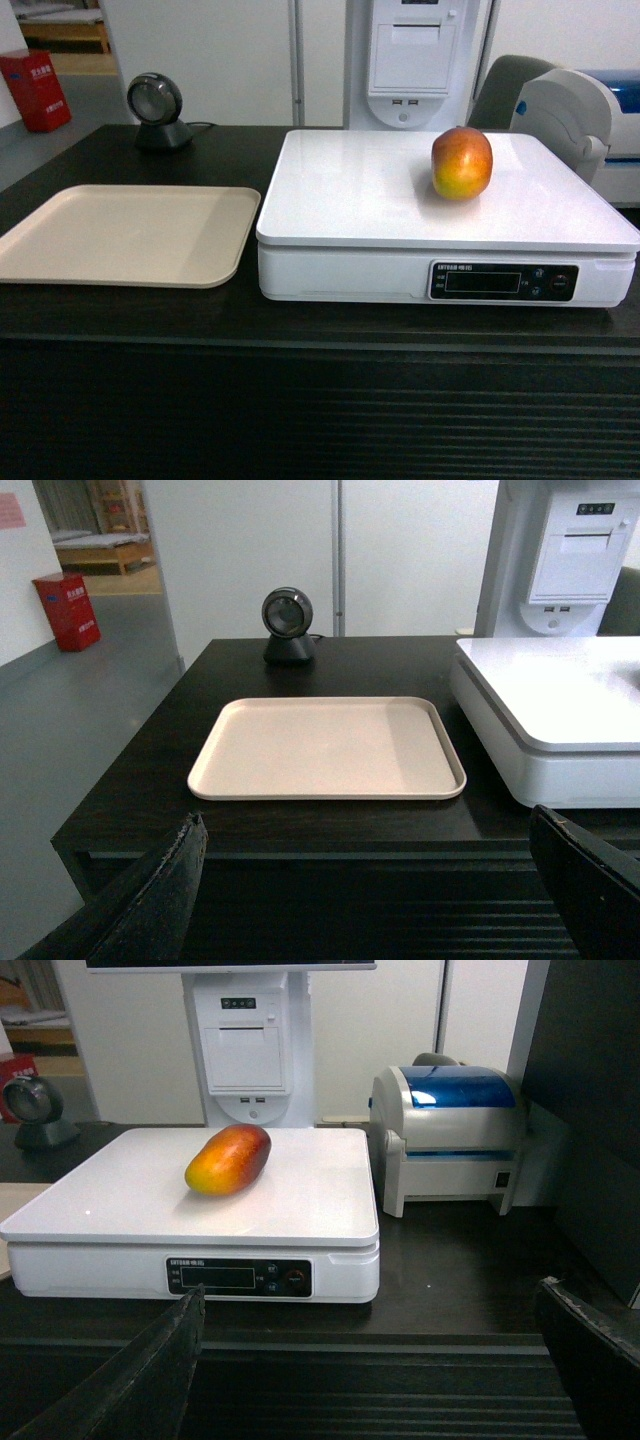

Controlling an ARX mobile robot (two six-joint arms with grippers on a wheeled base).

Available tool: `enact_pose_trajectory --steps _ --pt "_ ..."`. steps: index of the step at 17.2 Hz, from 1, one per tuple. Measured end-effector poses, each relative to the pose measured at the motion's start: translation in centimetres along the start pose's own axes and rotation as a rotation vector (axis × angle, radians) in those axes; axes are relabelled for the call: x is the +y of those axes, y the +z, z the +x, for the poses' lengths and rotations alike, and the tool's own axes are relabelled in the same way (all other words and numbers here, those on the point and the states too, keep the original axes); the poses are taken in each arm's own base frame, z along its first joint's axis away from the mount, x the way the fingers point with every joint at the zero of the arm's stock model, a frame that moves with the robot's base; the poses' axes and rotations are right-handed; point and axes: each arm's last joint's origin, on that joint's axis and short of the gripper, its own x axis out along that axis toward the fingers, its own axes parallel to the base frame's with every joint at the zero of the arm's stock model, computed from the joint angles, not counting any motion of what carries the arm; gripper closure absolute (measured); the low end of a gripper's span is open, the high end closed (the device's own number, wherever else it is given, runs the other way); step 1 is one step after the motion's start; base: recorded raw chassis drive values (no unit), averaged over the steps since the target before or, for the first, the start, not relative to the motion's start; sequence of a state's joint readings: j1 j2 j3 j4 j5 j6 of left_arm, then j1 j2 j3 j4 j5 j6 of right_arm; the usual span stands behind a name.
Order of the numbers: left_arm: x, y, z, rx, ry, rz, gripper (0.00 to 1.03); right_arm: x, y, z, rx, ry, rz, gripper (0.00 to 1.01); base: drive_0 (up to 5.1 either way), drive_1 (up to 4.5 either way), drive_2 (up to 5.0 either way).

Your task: Place dark red mango on scale at checkout

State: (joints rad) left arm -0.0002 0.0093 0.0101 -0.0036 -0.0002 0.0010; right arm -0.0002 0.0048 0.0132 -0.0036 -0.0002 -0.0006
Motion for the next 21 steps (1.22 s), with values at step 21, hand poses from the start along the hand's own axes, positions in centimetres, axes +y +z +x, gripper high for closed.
enact_pose_trajectory --steps 21 --pt "0.00 0.00 0.00 0.000 0.000 0.000 0.05 0.00 0.00 0.00 0.000 0.000 0.001 0.03 0.0 0.00 0.0"
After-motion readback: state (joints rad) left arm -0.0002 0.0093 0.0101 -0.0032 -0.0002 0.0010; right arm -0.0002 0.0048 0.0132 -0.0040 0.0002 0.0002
